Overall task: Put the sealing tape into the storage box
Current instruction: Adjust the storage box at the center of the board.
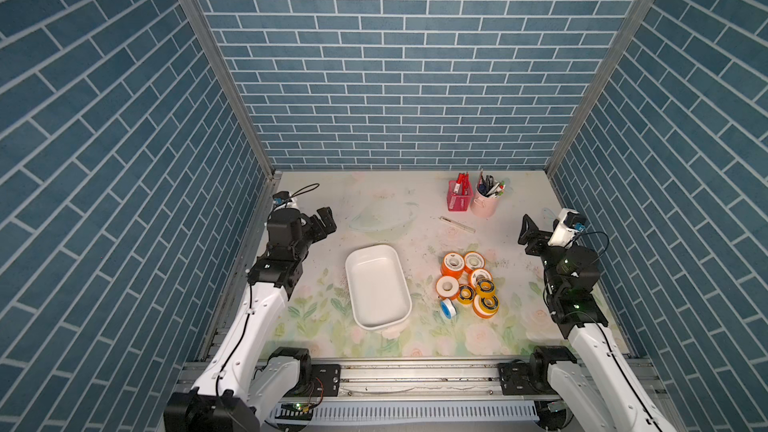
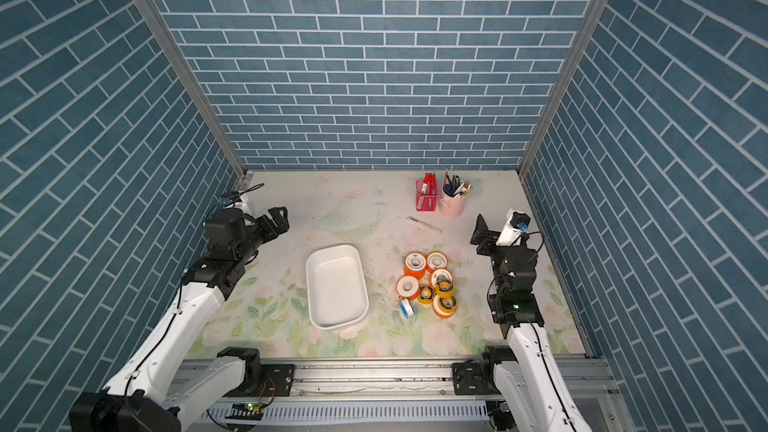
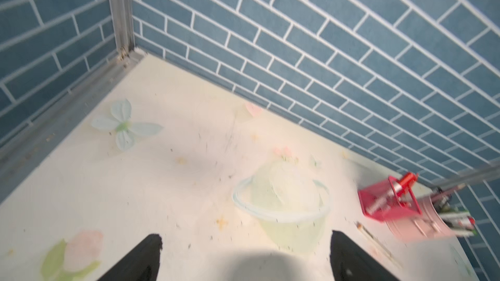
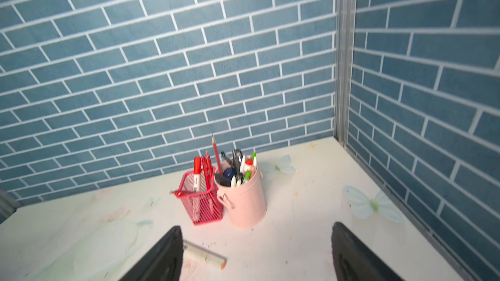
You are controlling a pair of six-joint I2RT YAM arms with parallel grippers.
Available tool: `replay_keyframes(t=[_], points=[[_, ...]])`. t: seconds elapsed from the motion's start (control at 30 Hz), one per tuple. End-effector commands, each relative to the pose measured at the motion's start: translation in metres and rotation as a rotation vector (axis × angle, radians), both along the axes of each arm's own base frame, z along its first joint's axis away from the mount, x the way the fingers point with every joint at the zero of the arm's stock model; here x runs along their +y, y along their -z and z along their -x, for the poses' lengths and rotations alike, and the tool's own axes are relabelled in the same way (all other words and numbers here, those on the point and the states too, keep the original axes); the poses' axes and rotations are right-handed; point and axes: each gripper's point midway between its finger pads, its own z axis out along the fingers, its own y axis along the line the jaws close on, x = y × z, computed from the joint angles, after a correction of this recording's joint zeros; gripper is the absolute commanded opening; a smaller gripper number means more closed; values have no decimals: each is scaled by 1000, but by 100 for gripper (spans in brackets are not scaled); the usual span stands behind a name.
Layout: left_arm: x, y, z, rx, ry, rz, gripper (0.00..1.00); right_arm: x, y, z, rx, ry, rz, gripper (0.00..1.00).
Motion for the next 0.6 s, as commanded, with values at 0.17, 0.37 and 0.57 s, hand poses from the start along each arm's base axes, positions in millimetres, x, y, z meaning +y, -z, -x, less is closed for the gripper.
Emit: replay_keyframes(t=[0.17, 0.37, 0.57], points=[[-22, 32, 44, 113, 99, 8, 100, 15, 48, 15, 155, -73, -71, 81], [-43, 52, 46, 179, 134, -5, 92, 18, 61, 14, 177, -83, -93, 81], [-67, 92, 58, 250, 143, -42, 84, 17, 62, 14, 186, -81, -94, 81]])
